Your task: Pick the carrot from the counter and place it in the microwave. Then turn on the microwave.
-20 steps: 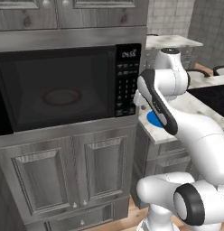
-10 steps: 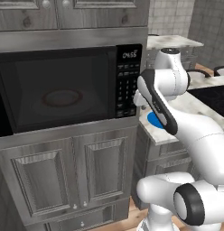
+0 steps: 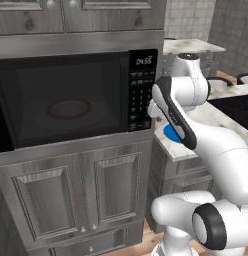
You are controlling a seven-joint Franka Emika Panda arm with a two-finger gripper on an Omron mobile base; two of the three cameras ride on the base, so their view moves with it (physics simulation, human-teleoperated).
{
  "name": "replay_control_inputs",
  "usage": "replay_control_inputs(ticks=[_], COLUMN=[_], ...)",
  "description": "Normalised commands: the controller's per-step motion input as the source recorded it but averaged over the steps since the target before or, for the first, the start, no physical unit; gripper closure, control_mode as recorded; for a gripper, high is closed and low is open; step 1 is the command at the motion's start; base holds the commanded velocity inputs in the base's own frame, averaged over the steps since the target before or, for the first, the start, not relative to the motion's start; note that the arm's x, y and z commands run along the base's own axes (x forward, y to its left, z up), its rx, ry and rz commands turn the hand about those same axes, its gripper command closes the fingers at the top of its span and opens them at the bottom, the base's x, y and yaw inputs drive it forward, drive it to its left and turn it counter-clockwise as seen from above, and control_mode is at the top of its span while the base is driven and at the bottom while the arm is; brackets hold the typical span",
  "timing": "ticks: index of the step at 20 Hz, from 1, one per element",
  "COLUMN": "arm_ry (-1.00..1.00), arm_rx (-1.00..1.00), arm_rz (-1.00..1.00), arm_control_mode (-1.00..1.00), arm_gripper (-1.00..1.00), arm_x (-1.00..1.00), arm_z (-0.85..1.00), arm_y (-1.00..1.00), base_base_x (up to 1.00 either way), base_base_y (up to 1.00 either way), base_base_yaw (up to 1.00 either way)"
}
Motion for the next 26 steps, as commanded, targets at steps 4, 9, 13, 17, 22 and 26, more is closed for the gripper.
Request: replay_control_inputs(ticks=[4, 9, 13, 17, 22, 26], arm_ry=[0.00, 0.00, -0.03, -0.17, -0.21, -0.18], arm_rx=[0.00, 0.00, 0.00, 0.00, -0.01, 0.00], arm_rz=[0.00, 0.00, 0.00, 0.00, -0.01, 0.00], arm_control_mode=[1.00, -1.00, -1.00, -1.00, -1.00, -1.00], arm_gripper=[-1.00, -1.00, -1.00, -1.00, -1.00, -1.00], arm_x=[0.00, 0.02, -0.08, -0.14, -0.07, 0.00], arm_z=[0.00, -0.01, 0.00, 0.00, 0.00, 0.00], arm_y=[0.00, 0.00, 0.00, 0.00, 0.11, 0.23], base_base_x=[0.26, 0.04, 0.00, 0.00, 0.00, 0.00], base_base_y=[0.00, 0.00, 0.00, 0.00, 0.00, 0.00], base_base_yaw=[0.00, 0.00, 0.00, 0.00, 0.00, 0.00])
